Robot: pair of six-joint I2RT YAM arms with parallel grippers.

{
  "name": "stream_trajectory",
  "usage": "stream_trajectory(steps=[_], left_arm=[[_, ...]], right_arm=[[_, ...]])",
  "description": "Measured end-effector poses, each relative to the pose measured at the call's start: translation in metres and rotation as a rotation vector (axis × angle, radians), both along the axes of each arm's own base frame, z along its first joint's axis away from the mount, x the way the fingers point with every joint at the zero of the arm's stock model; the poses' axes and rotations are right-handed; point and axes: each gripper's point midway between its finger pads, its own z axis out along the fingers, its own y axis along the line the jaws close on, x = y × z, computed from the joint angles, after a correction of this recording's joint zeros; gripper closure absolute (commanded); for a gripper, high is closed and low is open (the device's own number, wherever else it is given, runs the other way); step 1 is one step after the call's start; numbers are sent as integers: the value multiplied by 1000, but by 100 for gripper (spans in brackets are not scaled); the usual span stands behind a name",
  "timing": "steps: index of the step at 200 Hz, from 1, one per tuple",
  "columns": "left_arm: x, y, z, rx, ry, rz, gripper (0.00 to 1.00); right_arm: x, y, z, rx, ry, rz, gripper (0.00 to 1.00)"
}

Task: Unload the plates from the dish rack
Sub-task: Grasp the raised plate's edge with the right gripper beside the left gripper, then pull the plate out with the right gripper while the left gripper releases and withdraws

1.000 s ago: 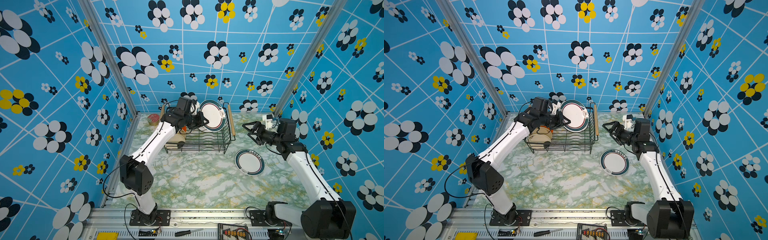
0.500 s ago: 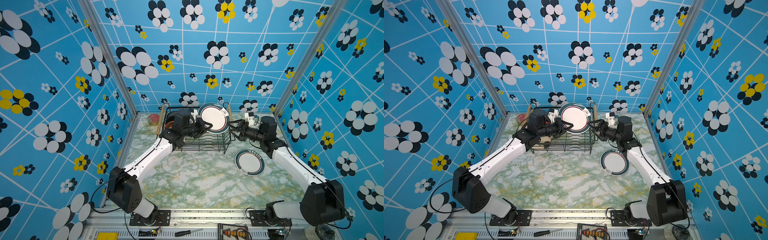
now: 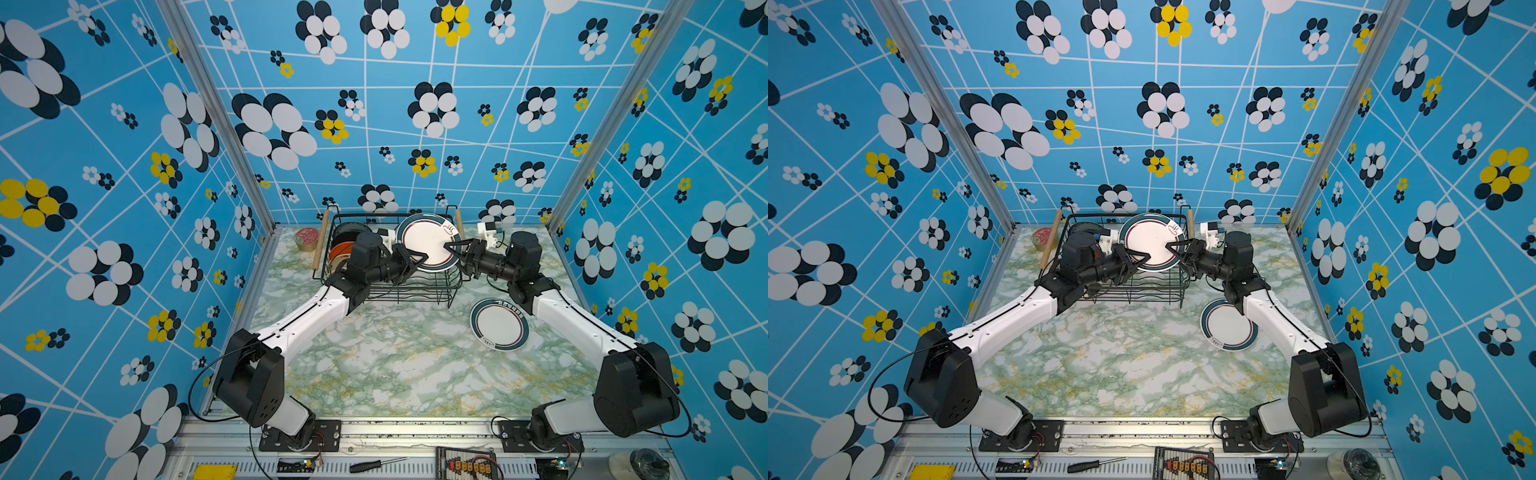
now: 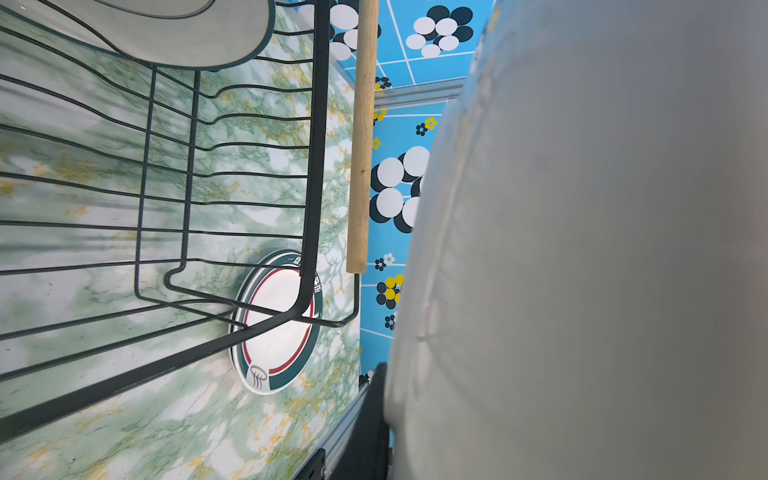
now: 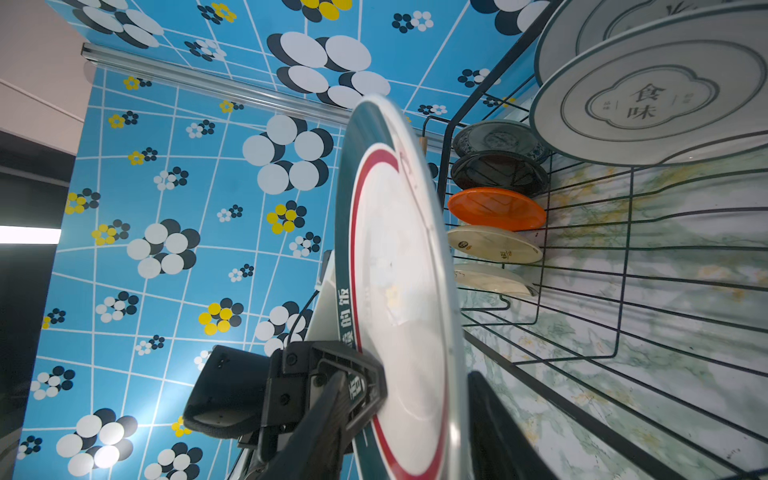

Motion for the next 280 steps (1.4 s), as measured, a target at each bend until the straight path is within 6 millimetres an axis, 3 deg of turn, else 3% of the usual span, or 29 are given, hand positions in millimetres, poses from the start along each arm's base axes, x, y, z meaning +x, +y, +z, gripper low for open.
stream_trajectory(steps=[62,93,109,129,171,194,237,280], left_arm=[[0,-5,11,-39,-23,-5,93],[1,-6,6,-35,-17,-5,88],[2,-6,4,-33,-14,-5,74],[2,-7,3,-32,-21,-9,65],[2,-6,4,-18,-49,-14,46],[1,-5,2,-2,-70,-22,40],[-3,16,-2,64,-94,-10,34],[-14,58,19,169,-193,29,32]], right_arm=[[5,8,-1,35,4,13,82],[6,9,-2,43,14,16,88],[7,9,-3,51,29,15,93],[7,10,-5,48,30,16,99],[7,11,-10,37,43,19,100],[6,11,-12,13,49,25,100],[9,9,5,-43,9,36,100],[7,-16,27,-120,-45,0,100]])
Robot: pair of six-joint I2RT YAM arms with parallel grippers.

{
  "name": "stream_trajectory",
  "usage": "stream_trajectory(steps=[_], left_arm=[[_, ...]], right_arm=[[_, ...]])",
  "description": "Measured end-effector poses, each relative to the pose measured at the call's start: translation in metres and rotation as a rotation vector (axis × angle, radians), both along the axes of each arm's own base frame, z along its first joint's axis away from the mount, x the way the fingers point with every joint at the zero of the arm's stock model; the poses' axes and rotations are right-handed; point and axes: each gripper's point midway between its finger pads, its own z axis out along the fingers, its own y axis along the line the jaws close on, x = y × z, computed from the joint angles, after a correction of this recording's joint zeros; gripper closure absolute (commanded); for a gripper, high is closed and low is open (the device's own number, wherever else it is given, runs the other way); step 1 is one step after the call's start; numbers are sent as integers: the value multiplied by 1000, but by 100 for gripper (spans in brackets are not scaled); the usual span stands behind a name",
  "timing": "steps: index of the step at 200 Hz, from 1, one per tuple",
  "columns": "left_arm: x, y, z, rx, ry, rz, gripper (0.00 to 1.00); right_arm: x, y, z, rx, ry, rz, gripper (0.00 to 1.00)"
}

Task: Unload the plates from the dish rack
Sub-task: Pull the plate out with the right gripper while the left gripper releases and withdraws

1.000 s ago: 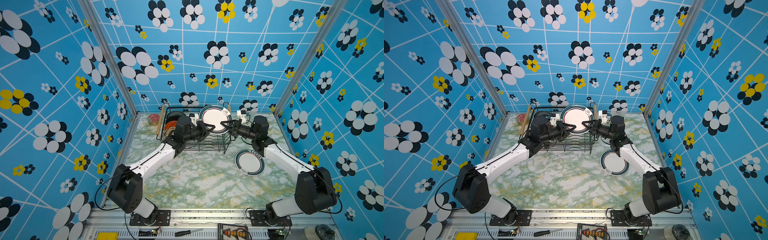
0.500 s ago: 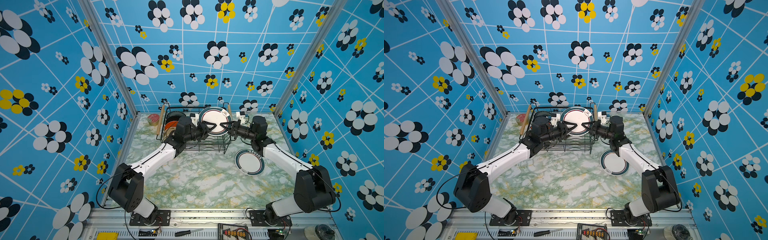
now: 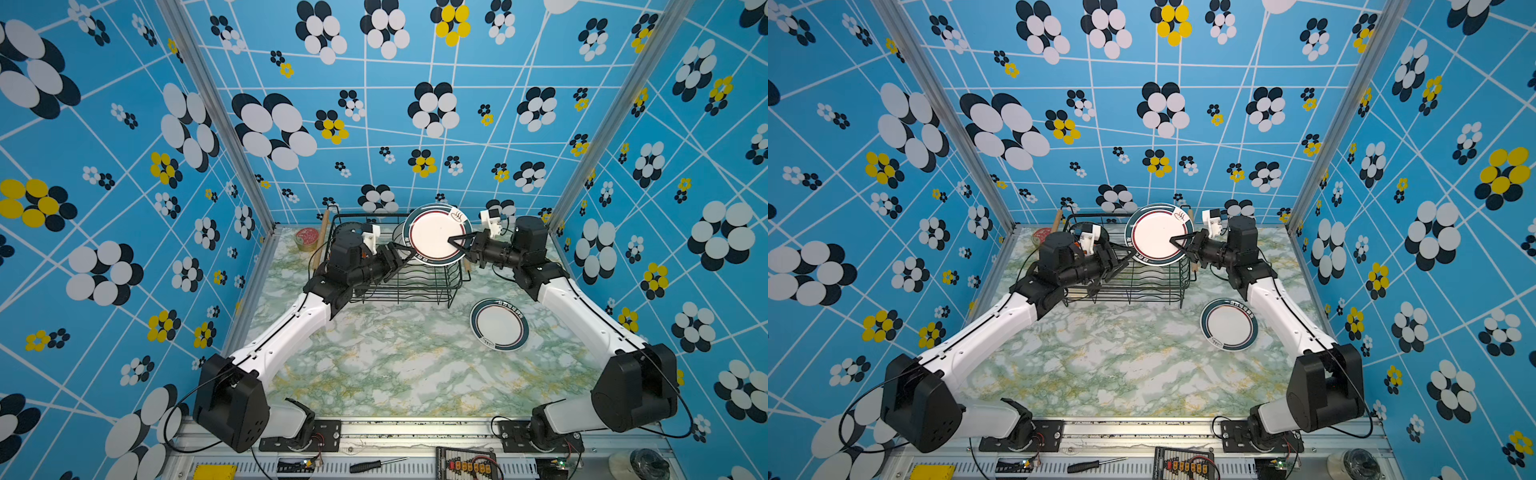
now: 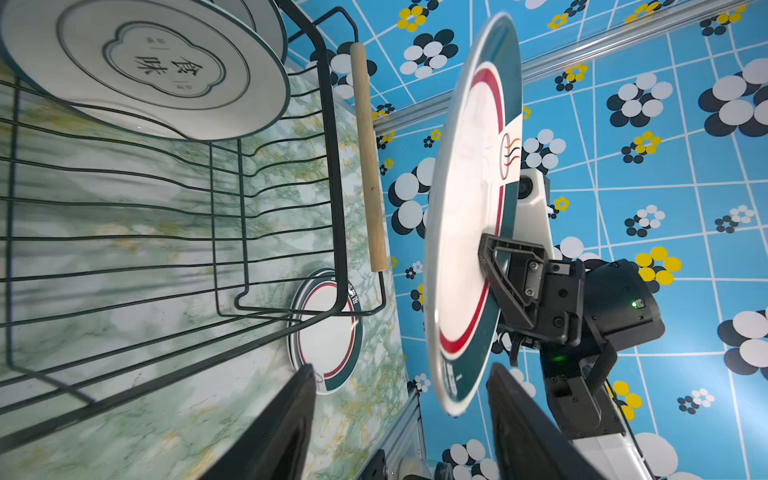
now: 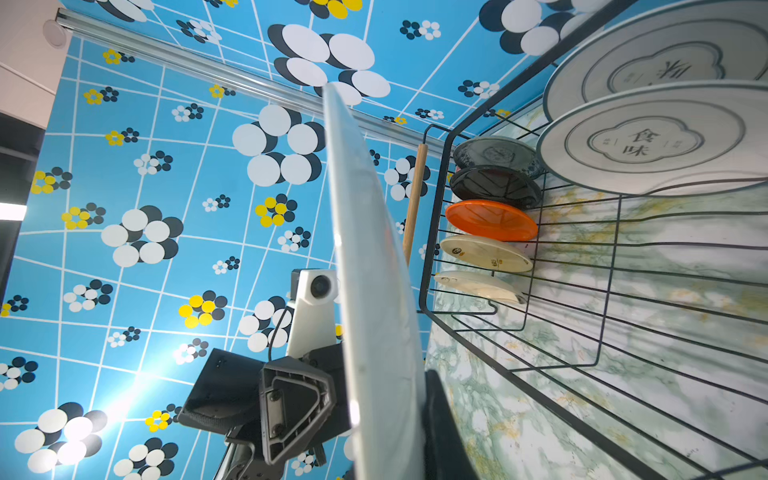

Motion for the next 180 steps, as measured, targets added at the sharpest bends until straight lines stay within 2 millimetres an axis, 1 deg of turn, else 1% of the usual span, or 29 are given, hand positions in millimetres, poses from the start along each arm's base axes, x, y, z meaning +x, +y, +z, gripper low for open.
stream_trajectory(steps=[21,48,52,57,61,77,81,85,110,132,180], left_arm=[[-5,28,8,64,-43,47,30],[-3,66,6,174,-53,132,25],[-3,70,5,186,-51,142,23],[-3,76,3,207,-51,153,15],[-2,80,2,228,-53,160,12],[-3,91,-4,284,-44,182,8],[-3,92,-5,295,-44,183,6],[-3,94,-6,308,-44,185,0],[-4,100,-11,363,-49,186,1],[-3,101,-10,388,-62,182,1],[5,101,-5,417,-95,172,1]], right_arm=[[-4,-19,7,-57,-18,-37,100],[-15,-46,11,-162,-33,-101,100],[-17,-50,11,-179,-31,-112,100],[-20,-55,12,-201,-34,-124,100],[-22,-58,13,-220,-38,-133,100],[-33,-72,15,-277,-43,-163,100],[-35,-77,16,-292,-45,-176,100],[-37,-80,16,-303,-44,-184,100],[-52,-104,14,-396,-36,-253,100],[-66,-124,8,-475,-11,-304,100],[-94,-172,-6,-653,62,-439,100]])
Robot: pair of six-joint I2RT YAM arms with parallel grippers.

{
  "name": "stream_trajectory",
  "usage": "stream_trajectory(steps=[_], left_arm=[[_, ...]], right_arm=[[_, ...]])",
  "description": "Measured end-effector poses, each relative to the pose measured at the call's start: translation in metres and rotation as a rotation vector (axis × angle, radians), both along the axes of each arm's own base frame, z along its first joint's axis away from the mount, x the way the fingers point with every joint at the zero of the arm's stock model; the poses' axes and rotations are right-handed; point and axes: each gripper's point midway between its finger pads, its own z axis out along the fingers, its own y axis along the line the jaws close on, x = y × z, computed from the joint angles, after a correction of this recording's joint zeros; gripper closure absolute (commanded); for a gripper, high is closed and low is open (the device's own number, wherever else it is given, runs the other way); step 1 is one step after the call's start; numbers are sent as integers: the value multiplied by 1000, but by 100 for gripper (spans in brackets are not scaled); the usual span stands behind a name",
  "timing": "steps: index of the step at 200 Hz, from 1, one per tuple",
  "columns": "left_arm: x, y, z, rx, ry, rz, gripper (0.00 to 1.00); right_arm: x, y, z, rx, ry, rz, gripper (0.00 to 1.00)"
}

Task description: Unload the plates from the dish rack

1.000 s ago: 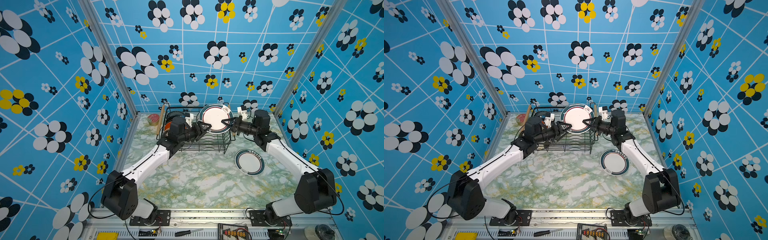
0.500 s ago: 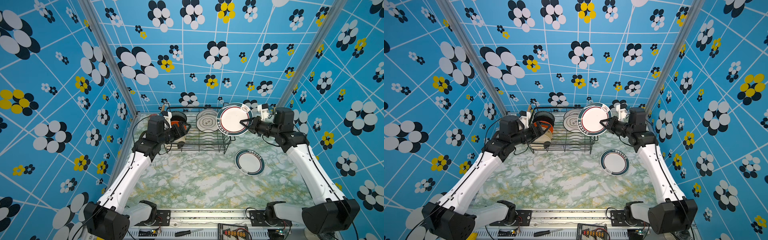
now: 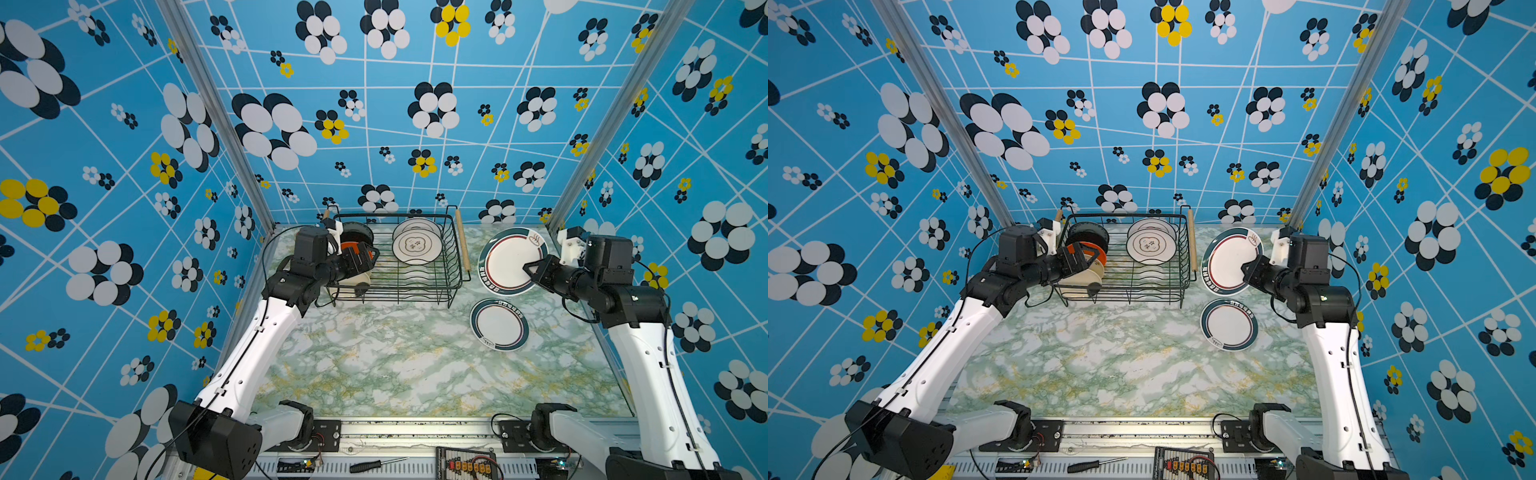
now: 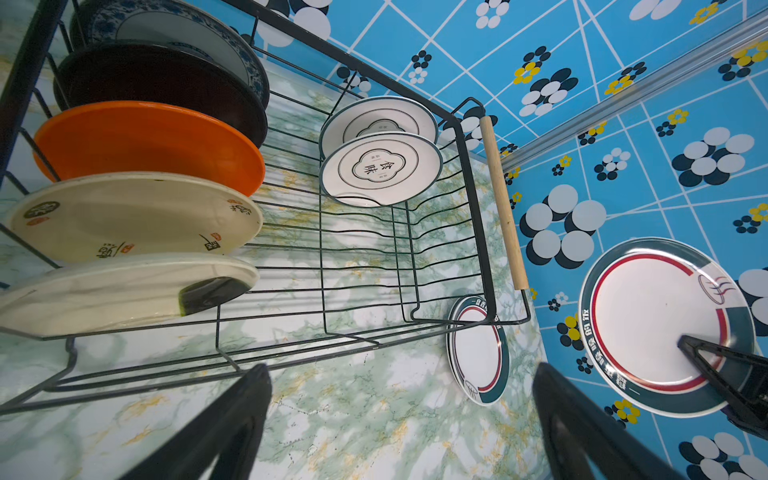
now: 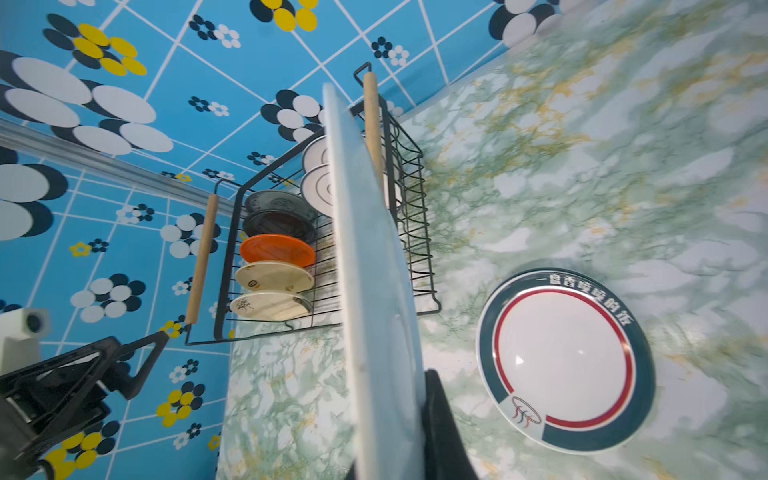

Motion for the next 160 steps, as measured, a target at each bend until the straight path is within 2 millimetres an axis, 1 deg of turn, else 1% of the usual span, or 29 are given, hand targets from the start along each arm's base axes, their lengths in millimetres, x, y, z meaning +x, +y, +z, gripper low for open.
stream_trajectory(steps=[23,43,65,96,122,160], left_arm=[[5,-1,3,17,-14,-8,1],[12,-2,4,41,-25,-11,1],[17,-9,0,77,-24,-35,1],[19,-30,-8,134,-21,-96,1],[16,-48,-12,195,-34,-133,1],[18,-62,-13,275,-45,-136,1]], right_arm=[[-9,-16,-10,-69,44,-56,100],[-14,-27,-21,-116,75,-91,100],[-20,-37,-44,-153,139,-128,100],[-27,-52,-78,-172,234,-177,100],[-32,-59,-102,-171,300,-196,100],[-35,-58,-130,-161,378,-188,100]])
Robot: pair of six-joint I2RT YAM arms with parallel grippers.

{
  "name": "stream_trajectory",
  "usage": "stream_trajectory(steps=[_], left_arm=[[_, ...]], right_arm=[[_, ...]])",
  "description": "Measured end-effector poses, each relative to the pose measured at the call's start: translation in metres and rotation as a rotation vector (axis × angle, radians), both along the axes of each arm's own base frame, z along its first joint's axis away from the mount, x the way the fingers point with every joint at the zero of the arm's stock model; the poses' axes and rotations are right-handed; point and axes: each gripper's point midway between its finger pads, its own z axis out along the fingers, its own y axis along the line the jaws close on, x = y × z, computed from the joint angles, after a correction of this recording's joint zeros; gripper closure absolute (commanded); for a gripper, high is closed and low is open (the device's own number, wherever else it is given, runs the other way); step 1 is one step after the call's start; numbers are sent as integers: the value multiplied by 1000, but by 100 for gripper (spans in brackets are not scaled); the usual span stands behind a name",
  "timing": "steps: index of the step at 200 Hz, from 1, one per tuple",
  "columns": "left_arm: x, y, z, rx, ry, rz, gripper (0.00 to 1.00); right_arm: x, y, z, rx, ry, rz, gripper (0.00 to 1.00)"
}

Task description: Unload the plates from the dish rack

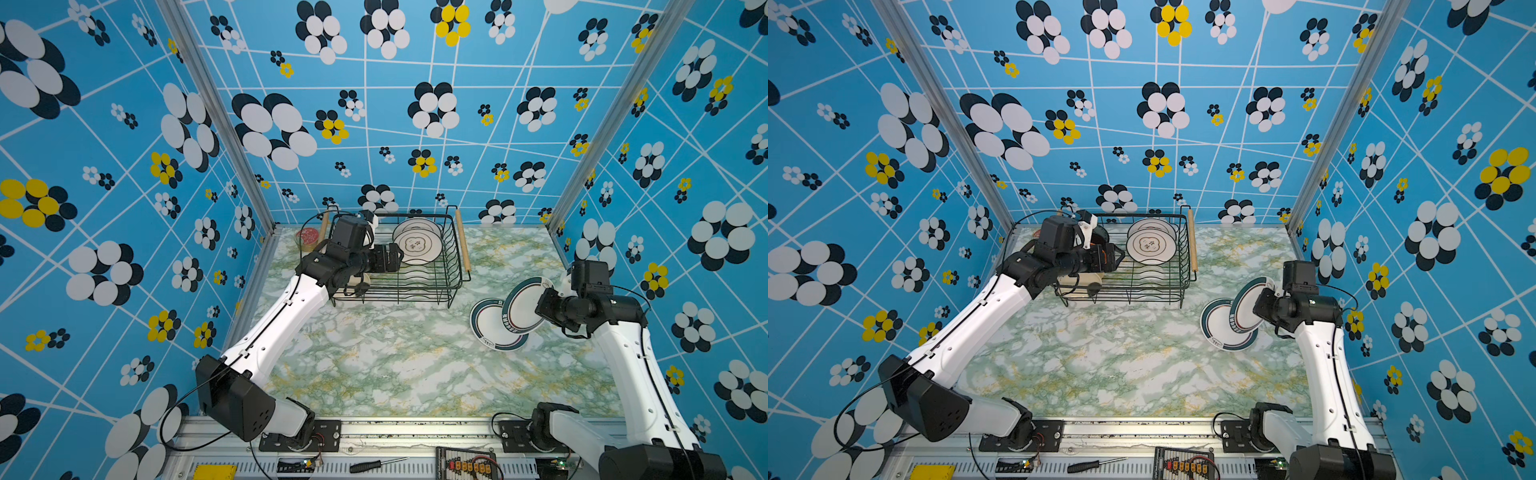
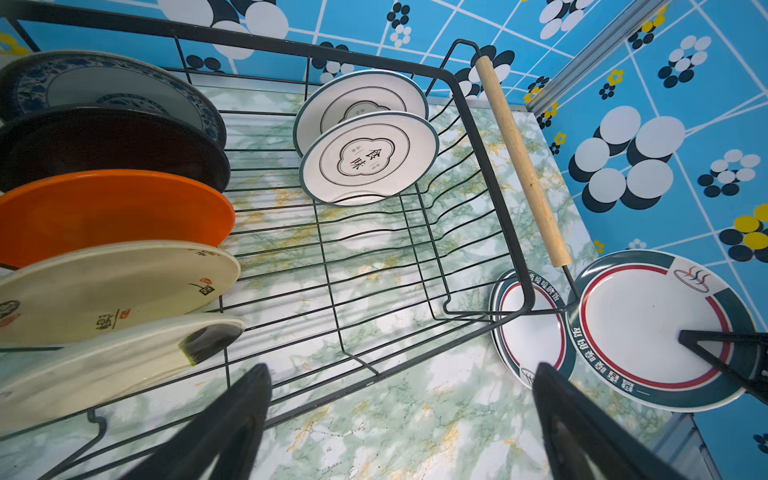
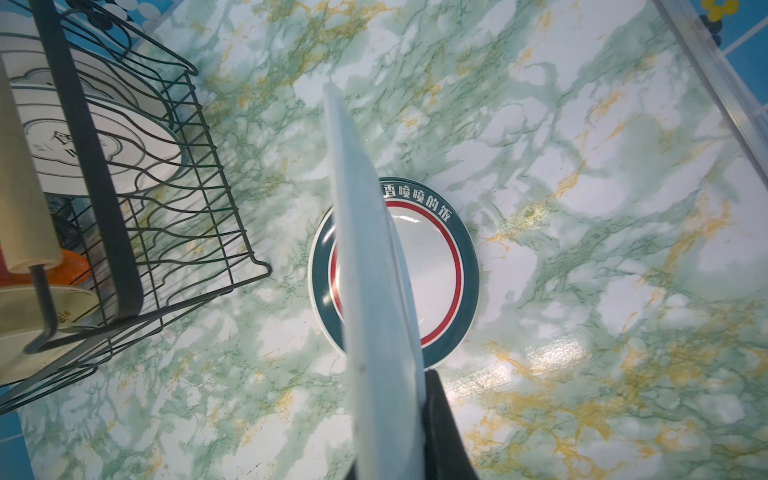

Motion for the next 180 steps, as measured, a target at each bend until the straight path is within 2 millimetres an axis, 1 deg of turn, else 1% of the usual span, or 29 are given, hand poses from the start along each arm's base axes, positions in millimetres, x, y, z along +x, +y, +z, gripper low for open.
stream_trajectory(steps=[14,32,58,69,85,101,121,180], left_arm=[[4,-4,0,27,5,10,1],[9,-10,-5,72,16,27,1],[12,-15,-23,156,50,50,1],[13,-15,-31,195,70,61,1],[15,-14,-39,242,93,70,1],[20,-12,-40,283,102,79,1],[26,-9,-38,323,91,92,1],[25,-15,-46,422,80,59,1]], right_arm=[[-1,1,-11,10,30,2,100],[-1,2,-21,24,47,4,100],[0,3,-33,45,64,4,100],[1,4,-38,56,70,4,100],[4,4,-45,73,77,2,100],[6,5,-53,92,84,-1,100],[8,6,-62,116,91,-5,100],[12,9,-76,178,90,-10,100]])
